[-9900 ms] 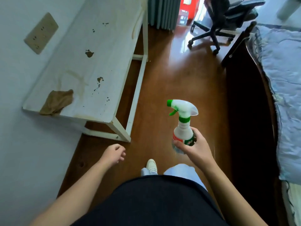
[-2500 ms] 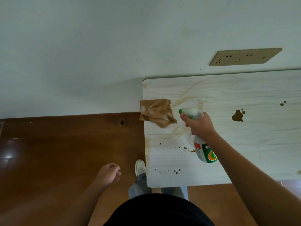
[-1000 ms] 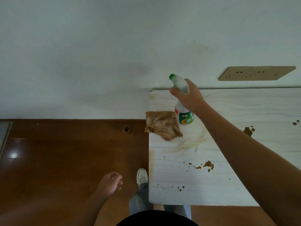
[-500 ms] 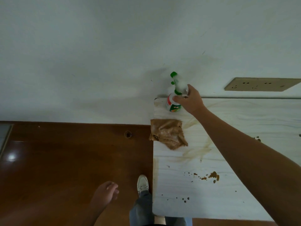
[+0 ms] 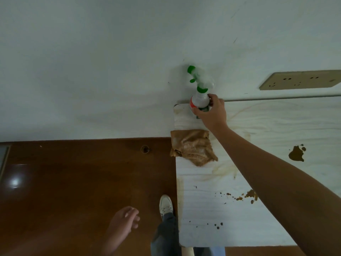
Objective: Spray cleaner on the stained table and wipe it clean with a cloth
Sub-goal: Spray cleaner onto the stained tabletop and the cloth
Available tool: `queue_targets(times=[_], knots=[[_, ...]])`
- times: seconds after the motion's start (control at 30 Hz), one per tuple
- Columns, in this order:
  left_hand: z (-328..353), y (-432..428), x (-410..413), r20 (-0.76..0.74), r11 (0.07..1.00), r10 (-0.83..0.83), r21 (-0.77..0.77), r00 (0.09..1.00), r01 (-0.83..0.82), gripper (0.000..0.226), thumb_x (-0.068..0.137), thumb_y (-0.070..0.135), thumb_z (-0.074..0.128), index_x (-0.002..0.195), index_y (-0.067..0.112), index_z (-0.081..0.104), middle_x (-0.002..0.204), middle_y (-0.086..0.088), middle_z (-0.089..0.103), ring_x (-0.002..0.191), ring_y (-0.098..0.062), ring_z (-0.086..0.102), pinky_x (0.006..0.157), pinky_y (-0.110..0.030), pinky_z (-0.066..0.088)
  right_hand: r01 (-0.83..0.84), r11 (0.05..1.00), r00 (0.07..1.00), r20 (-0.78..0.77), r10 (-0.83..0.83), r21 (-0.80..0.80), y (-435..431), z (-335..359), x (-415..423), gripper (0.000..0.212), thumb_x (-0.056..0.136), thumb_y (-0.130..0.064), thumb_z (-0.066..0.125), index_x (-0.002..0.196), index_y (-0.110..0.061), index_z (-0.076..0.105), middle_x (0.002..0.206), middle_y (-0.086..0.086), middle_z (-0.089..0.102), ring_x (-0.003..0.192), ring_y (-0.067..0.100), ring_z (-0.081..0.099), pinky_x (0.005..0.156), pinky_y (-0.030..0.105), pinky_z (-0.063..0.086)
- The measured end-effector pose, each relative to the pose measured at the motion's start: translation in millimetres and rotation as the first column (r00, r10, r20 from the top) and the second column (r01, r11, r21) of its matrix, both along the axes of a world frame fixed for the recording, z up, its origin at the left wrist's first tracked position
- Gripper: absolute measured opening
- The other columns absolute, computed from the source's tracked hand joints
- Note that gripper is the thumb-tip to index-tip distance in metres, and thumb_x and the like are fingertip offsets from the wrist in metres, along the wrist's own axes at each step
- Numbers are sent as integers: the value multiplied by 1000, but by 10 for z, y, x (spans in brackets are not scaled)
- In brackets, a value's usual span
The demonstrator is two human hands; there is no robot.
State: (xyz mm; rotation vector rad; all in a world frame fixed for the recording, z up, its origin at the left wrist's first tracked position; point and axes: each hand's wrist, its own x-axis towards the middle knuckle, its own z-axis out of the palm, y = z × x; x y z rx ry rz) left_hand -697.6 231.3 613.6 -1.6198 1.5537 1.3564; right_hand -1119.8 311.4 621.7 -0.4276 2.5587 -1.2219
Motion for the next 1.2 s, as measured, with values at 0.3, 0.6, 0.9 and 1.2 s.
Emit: queue_targets(times=[0.3, 0.6, 0.9, 1.2], knots=[[-24, -42, -119, 21, 998, -65, -4, 998, 65, 18, 104, 28, 55, 104, 15, 67, 98, -5, 73, 76, -14, 67, 61, -20, 46, -168, 985, 986, 2, 168, 50, 352, 25, -379, 73, 72, -30, 86, 133, -18, 48, 118, -5, 61, 102, 13, 57, 86, 29, 48], [-78, 55, -165, 25, 995, -95, -16, 995, 96, 18, 104, 29, 54, 104, 16, 66, 98, -4, 73, 78, -14, 68, 61, -20, 46, -140, 990, 990, 3, 140, 1, 341, -82, -354, 87, 67, -51, 86, 138, -22, 44, 129, -1, 58, 109, 12, 56, 88, 29, 48], [-125, 121, -78, 42, 989, -146, -14, 988, 147, 19, 104, 31, 52, 103, 18, 67, 97, -2, 74, 78, -14, 71, 62, -20, 47, -150, 988, 983, 105, 151, -18, 339, -4, -373, 71, 70, -42, 87, 128, -21, 53, 112, -10, 61, 100, 13, 61, 82, 27, 48], [-73, 195, -110, 11, 986, -159, -53, 987, 159, 16, 104, 30, 53, 108, 20, 64, 100, 0, 73, 80, -13, 71, 63, -18, 49, -160, 987, 983, 94, 157, 16, 454, -23, -314, 74, 70, -46, 85, 132, -21, 52, 120, -5, 63, 102, 14, 60, 86, 33, 50]])
